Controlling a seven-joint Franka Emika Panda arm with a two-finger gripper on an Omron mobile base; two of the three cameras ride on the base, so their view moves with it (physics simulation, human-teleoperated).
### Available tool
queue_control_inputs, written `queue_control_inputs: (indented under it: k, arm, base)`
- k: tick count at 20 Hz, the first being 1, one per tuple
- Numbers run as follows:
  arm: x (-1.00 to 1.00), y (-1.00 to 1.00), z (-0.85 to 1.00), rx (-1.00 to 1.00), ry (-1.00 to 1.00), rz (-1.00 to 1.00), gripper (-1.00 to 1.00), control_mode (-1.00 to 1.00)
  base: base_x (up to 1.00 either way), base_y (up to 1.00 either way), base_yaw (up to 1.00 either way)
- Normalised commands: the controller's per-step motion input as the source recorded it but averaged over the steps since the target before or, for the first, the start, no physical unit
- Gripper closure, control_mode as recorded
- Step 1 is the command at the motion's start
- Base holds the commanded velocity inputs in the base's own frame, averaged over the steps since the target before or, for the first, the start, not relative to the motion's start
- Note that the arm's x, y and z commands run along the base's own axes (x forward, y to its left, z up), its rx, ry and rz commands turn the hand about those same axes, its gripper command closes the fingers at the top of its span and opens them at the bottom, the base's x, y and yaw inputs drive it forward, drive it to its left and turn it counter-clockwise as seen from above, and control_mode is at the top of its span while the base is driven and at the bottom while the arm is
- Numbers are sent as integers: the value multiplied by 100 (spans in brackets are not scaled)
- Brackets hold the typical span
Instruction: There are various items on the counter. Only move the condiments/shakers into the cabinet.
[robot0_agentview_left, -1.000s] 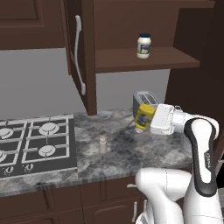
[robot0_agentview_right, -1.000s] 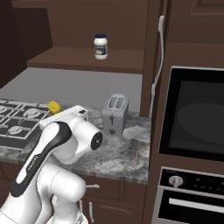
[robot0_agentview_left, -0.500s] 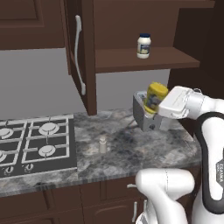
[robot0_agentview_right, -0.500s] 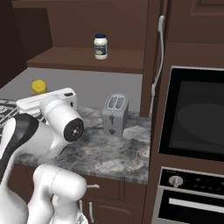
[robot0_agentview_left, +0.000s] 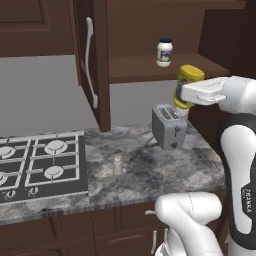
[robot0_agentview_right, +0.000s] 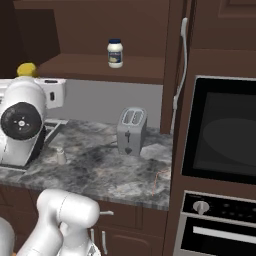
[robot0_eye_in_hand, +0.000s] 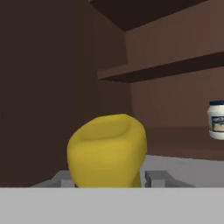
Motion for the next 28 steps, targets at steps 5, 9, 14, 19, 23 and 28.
queue_control_inputs:
  k: [5,9,14,19,23,28]
  arm:
    - [7,-12,16,2,19,-43,100,-100]
    - [0,-3,4,-1,0,-10,100,-100]
    - [-1,-1,16,-3,-26,0,100,-100]
    - [1,-9,33,0,-23,0,100,-100]
    - [18,-1,25,0,-1,-5,100,-100]
    - [31,-7,2,1,12,0,100,-100]
  base:
    - [0,0,0]
    - [0,0,0]
    - [0,0,0]
    - [0,0,0]
    - [0,0,0]
    - [0,0,0]
